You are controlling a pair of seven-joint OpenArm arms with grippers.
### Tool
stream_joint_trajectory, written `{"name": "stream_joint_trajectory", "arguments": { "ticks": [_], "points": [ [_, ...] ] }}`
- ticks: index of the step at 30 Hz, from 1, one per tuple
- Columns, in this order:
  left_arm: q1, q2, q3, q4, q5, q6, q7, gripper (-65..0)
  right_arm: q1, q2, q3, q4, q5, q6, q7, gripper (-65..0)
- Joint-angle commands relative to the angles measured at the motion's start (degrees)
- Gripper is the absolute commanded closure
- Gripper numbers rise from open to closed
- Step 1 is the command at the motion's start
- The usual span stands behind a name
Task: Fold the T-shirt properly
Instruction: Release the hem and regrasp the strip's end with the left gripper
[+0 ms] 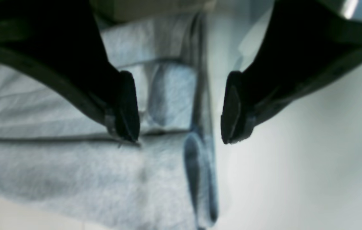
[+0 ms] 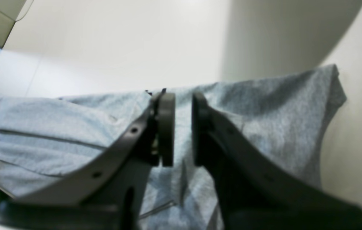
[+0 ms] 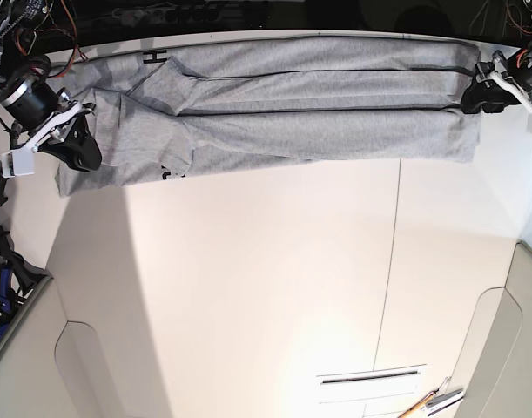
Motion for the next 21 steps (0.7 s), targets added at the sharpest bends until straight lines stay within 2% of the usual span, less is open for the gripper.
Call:
{"name": "stream_joint_trajectory", "arguments": {
  "ticks": [1,5,9,18,21],
  "points": [
    [-0.15,-0.7,-0.55,0.57,-0.76,0.57,-1.73,-43.8,0.11,0.61,0.26,0.96,1.31,0.22,0.92,-8.7],
    [-0.74,1.14,-0.55,0.57,1.62,0.94,-2.89,-43.8,0.11,0.61,0.26,0.96,1.29,0.22,0.44,-8.7],
    [-0.74,2.25,-0.55,0.57,3.06,2.69,-5.05,-43.8,0.07,0.61,0.26,0.94,1.29,0.22,0.24,-8.7],
    [-0.7,6.4,-0.55,0.57,4.52,2.56,-4.98,-43.7,-0.02,0.61,0.26,0.92,1.79,0.22,-0.2,-8.7],
    [-0.7,7.41,-0.48,0.57,4.0,-0.73,-4.11,-43.6,-0.02,0.61,0.26,0.92,2.36,0.22,-0.2,-8.7]
  ]
}}
